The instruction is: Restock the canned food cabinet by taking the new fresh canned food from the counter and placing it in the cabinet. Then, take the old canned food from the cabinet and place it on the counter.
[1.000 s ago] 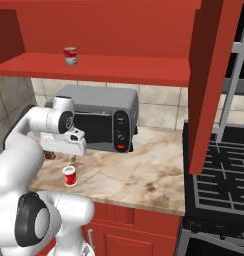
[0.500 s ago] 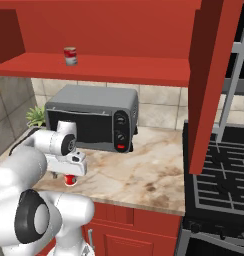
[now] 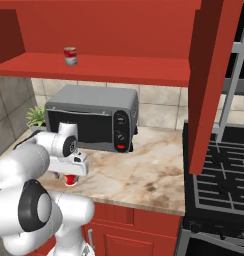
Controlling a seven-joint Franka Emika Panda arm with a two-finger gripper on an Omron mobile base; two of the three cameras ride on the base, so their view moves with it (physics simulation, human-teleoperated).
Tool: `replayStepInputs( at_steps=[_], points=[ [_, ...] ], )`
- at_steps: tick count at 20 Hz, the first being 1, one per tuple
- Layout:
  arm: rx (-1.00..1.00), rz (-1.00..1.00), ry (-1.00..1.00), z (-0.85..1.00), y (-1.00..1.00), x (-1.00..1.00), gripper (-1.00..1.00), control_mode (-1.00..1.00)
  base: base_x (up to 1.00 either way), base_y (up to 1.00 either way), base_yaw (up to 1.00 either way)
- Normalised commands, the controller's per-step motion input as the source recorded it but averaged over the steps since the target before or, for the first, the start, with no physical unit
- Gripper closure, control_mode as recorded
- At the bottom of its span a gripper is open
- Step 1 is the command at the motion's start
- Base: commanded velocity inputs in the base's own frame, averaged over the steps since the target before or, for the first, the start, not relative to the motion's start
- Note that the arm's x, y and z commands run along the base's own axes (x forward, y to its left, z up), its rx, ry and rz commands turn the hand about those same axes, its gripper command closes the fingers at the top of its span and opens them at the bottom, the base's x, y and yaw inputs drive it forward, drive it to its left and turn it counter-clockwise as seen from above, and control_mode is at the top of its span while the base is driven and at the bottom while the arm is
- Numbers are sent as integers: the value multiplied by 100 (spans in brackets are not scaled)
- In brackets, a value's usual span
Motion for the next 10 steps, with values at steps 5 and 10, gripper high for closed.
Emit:
replayStepInputs(
  at_steps=[5,10],
  points=[
    [0,0,0,-4,0,5,-100,-100,0,0,0],
    [-1,0,-3,-14,0,0,-100,-100,0,0,0]
  ],
)
